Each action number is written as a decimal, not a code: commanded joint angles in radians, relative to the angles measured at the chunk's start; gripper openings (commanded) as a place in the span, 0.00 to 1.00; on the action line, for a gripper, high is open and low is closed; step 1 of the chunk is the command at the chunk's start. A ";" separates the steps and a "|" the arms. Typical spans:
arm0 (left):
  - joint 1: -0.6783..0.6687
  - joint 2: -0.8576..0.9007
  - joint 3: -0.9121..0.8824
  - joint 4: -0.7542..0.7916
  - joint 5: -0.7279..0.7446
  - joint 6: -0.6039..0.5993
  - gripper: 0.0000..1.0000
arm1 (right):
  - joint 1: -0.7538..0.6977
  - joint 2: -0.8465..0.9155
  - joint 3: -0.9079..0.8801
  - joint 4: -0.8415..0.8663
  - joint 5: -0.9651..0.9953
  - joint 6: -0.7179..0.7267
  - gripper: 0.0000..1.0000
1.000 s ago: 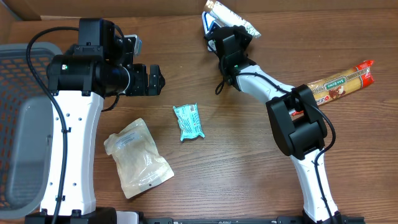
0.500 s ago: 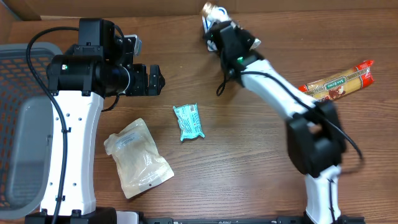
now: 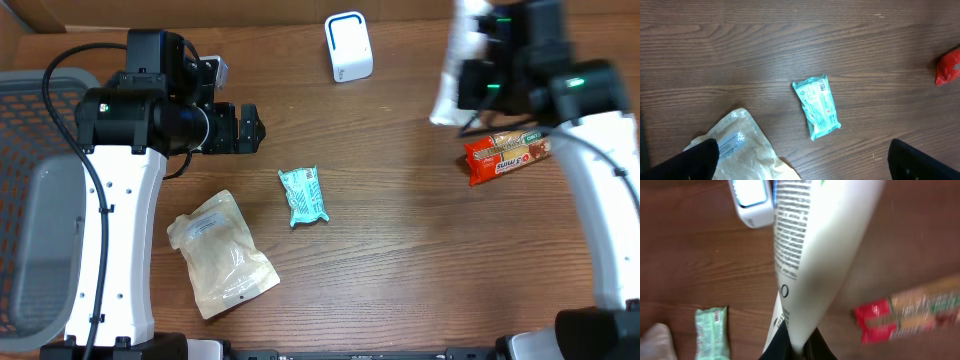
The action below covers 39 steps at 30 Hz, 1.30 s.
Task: Scan the item barcode
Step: 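Move the Pantene tube right and lay it beside the spaghetti, then move the right gripper to the teal wipes and grasp them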
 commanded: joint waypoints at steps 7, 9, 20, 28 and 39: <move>0.003 -0.024 0.027 0.001 0.016 0.019 1.00 | -0.308 0.002 -0.386 0.256 -0.243 0.247 0.04; 0.003 -0.024 0.027 0.001 0.016 0.019 1.00 | -0.364 0.002 -0.480 0.339 -0.285 0.258 0.04; 0.003 -0.024 0.027 0.001 0.016 0.018 1.00 | -0.470 0.002 -0.723 0.542 -0.249 0.256 0.04; 0.003 -0.024 0.027 0.001 0.016 0.019 1.00 | -0.470 0.004 -0.800 0.688 -0.125 0.258 0.29; 0.003 -0.024 0.027 0.001 0.016 0.019 1.00 | -0.470 -0.043 -0.684 0.497 -0.118 0.227 0.80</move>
